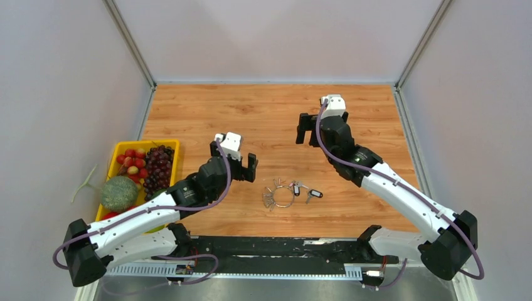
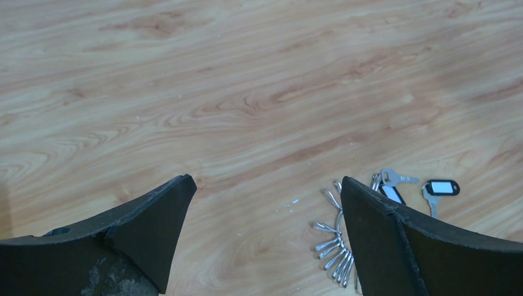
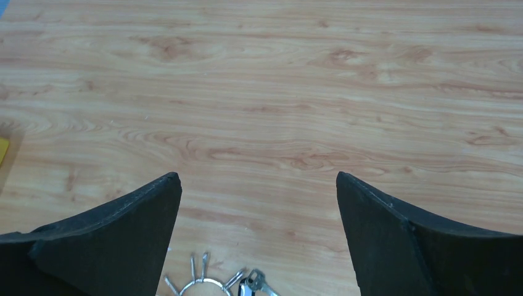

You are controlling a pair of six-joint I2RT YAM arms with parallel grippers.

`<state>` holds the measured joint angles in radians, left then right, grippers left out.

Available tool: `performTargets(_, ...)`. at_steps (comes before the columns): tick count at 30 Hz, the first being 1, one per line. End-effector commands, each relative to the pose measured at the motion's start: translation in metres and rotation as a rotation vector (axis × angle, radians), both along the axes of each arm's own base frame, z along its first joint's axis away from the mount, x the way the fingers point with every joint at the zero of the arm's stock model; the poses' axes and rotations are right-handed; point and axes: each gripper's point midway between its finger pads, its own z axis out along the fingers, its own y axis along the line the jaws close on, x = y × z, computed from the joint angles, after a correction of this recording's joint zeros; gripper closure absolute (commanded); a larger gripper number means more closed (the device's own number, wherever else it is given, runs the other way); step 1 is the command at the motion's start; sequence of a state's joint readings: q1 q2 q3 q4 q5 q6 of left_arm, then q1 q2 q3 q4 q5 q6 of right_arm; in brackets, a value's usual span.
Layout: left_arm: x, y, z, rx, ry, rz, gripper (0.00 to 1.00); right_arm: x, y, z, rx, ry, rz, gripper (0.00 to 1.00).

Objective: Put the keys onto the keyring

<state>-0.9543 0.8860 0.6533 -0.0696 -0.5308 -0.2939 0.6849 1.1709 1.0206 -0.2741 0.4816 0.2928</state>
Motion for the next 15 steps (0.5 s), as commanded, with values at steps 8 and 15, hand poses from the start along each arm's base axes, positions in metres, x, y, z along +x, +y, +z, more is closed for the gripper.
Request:
performTargets(8,-0.014,-0.026,-0.013,-0.056,0.094,-0.120,0.00,-0.037,0.030,-0.014,0.112,0.077,0.228,0.03)
performTargets(15,-0.020,-0.007,-0.017,-0.067,0.073,-0.081,0.00,-0.051,0.057,-0.073,0.104,0.250,0.282,0.10)
